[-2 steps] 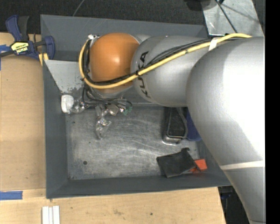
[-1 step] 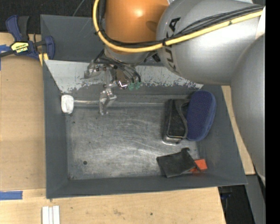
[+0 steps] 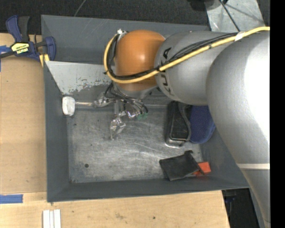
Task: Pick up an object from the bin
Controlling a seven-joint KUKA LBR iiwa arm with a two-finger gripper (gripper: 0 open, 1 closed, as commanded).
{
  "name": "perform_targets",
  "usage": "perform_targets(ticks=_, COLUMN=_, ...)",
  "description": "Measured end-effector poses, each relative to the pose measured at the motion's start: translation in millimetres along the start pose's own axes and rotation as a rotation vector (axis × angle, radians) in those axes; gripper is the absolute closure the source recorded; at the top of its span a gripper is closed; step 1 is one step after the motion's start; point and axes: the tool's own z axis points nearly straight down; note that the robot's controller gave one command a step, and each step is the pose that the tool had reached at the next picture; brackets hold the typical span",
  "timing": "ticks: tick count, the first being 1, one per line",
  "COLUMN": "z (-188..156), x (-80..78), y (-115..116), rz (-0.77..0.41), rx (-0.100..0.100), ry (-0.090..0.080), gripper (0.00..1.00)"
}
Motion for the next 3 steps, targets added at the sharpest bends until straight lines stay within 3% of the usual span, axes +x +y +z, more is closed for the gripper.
perform_targets(ticks=1, z=-131.9, x=17.6, y=5.2, rz=-0.148, rx=0.002, ry=-0.018, gripper=0.0)
perform_targets(ticks=2, z=-14.7, x=-0.9, y=26.0, rz=-0.075, rx=-0.002, ry=-0.001, gripper=0.0)
perform_targets(ticks=3, z=-126.6, x=-3.4, y=12.2, rz=0.083, rx=0.0, ry=-0.018, gripper=0.0)
